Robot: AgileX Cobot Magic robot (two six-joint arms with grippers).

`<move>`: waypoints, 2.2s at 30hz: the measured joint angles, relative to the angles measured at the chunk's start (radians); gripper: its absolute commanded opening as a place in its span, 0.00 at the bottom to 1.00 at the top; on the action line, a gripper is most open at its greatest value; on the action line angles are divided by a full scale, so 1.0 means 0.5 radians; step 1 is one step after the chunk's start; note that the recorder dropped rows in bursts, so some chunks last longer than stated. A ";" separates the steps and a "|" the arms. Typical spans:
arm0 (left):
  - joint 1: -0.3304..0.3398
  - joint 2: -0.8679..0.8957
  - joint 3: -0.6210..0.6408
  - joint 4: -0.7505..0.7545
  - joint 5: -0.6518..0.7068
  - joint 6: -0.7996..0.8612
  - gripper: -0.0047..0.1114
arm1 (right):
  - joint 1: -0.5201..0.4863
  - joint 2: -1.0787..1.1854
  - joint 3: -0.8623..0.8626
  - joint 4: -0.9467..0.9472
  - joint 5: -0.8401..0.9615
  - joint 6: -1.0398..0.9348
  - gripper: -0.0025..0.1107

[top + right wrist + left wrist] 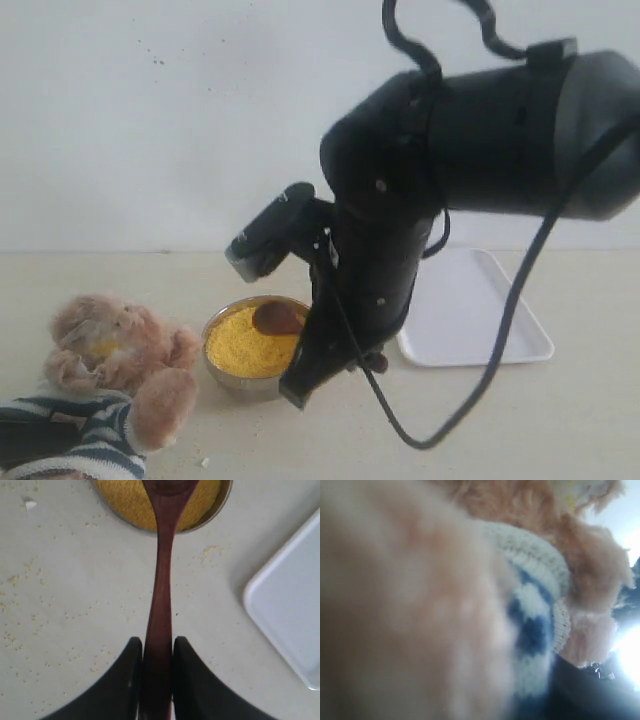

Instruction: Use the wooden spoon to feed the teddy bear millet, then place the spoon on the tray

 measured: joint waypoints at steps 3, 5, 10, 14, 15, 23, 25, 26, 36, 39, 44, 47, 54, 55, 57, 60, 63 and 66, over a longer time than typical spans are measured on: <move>0.000 0.002 0.000 -0.046 0.000 0.000 0.07 | 0.000 0.000 0.202 0.000 -0.157 0.019 0.02; 0.000 0.002 0.000 -0.116 0.000 0.027 0.07 | 0.000 0.000 0.274 0.000 -0.192 0.029 0.02; 0.000 0.002 0.000 -0.289 0.000 0.123 0.07 | 0.000 -0.009 0.290 0.000 -0.192 0.022 0.02; 0.000 0.034 0.000 -0.309 0.004 0.132 0.07 | 0.000 -0.025 0.222 -0.037 -0.192 0.004 0.02; 0.000 0.048 0.000 -0.309 0.004 0.132 0.07 | 0.000 -0.030 0.178 -0.042 -0.200 0.001 0.02; 0.000 0.154 0.000 -0.311 0.004 0.113 0.07 | 0.000 -0.011 -0.241 -0.071 -0.208 -0.103 0.02; 0.000 0.177 0.000 -0.311 0.004 0.109 0.07 | 0.000 0.022 -0.330 -0.102 -0.125 -0.193 0.02; 0.000 0.185 0.000 -0.311 0.004 0.109 0.07 | 0.000 0.040 -0.373 -0.125 -0.062 -0.236 0.02; 0.000 0.208 -0.062 -0.324 0.004 0.109 0.07 | 0.078 0.108 -0.473 -0.286 0.183 -0.458 0.02; 0.000 0.208 -0.066 -0.329 0.004 0.109 0.07 | 0.107 0.161 -0.473 -0.279 0.191 -0.547 0.02; 0.000 0.208 -0.066 -0.329 0.004 0.120 0.07 | 0.107 0.281 -0.473 -0.306 0.198 -0.547 0.02; 0.000 0.208 -0.066 -0.329 -0.030 0.125 0.07 | 0.107 0.351 -0.473 -0.369 0.202 -0.425 0.02; 0.000 0.208 -0.066 -0.329 -0.090 0.189 0.07 | 0.107 0.437 -0.473 -0.561 0.211 -0.217 0.02; 0.000 0.208 -0.066 -0.329 -0.094 0.182 0.07 | 0.107 0.446 -0.473 -0.576 0.211 -0.217 0.02; 0.000 0.208 -0.066 -0.329 -0.098 0.172 0.07 | 0.107 0.477 -0.473 -0.589 0.211 -0.213 0.02; 0.000 0.208 -0.080 -0.329 -0.106 0.125 0.07 | 0.107 0.517 -0.473 -0.597 0.204 -0.181 0.02; 0.000 0.208 -0.129 -0.329 -0.106 0.105 0.07 | 0.107 0.549 -0.473 -0.594 0.160 -0.110 0.02; 0.000 0.209 -0.180 -0.329 -0.094 0.097 0.07 | 0.107 0.562 -0.473 -0.578 0.109 -0.080 0.02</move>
